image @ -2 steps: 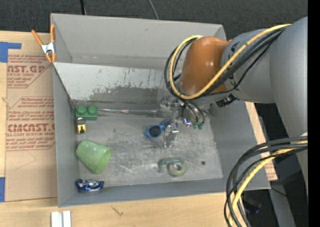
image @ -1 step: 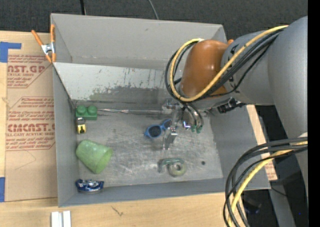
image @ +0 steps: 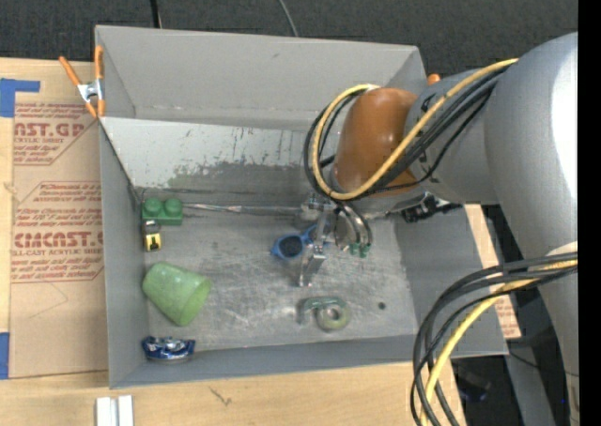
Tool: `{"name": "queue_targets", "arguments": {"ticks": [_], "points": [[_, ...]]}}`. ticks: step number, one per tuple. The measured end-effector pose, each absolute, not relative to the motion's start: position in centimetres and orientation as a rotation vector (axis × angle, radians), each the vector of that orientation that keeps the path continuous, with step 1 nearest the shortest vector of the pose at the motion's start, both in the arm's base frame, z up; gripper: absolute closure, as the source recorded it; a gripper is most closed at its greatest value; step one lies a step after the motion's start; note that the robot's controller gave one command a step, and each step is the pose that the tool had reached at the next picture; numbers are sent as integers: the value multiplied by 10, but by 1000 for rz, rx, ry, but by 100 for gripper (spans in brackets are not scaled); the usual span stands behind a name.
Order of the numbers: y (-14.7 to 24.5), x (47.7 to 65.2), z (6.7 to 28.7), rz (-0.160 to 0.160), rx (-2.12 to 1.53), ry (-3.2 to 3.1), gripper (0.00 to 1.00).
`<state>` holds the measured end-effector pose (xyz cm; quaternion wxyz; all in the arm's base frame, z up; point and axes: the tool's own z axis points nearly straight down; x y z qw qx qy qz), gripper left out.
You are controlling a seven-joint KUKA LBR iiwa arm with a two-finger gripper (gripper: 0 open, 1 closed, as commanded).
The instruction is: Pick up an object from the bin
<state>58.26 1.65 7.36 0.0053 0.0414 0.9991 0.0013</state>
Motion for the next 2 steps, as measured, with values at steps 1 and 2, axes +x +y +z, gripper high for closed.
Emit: {"name": "queue_targets", "arguments": {"ticks": [1,2], "points": [[17,584,75,3,128,3133,0],[17,585,77,3,129,3135,100]]}}
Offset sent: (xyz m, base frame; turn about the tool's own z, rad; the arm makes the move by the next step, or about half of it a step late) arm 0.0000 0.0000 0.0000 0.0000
